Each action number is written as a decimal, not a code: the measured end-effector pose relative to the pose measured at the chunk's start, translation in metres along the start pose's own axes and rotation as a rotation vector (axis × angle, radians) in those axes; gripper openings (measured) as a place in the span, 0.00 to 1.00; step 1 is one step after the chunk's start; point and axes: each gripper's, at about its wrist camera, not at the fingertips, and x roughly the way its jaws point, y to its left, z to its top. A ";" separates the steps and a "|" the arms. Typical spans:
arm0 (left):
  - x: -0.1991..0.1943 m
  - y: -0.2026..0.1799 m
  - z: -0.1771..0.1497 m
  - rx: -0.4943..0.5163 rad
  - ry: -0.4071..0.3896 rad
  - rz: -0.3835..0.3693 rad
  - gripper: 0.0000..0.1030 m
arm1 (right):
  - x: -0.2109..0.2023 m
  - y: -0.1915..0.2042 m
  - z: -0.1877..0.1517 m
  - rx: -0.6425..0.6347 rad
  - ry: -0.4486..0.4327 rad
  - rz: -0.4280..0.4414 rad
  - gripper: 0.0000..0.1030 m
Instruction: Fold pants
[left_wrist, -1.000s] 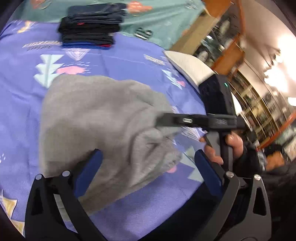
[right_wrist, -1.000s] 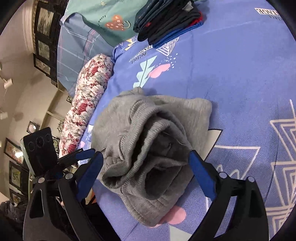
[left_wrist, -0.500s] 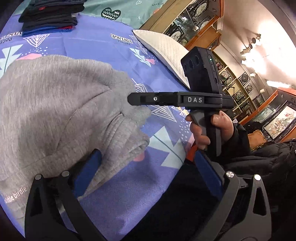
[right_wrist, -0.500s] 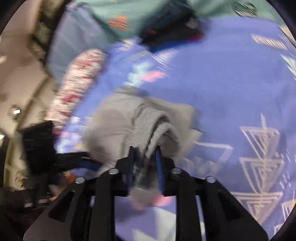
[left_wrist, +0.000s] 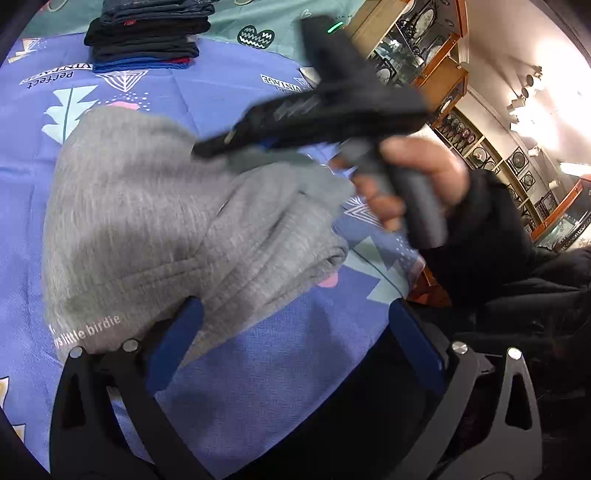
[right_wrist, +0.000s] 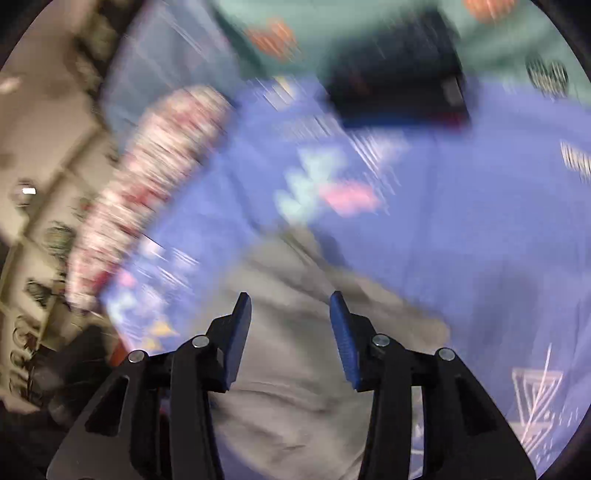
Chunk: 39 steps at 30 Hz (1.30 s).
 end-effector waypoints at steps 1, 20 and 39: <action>0.000 0.002 0.000 -0.001 -0.006 -0.005 0.98 | 0.014 -0.011 -0.003 0.017 0.017 0.009 0.42; 0.003 -0.004 0.000 0.072 -0.002 0.011 0.98 | 0.055 0.054 0.037 -0.068 0.057 0.120 0.49; -0.036 0.002 0.016 0.058 -0.072 0.044 0.98 | -0.065 -0.012 -0.068 -0.043 -0.067 0.017 0.86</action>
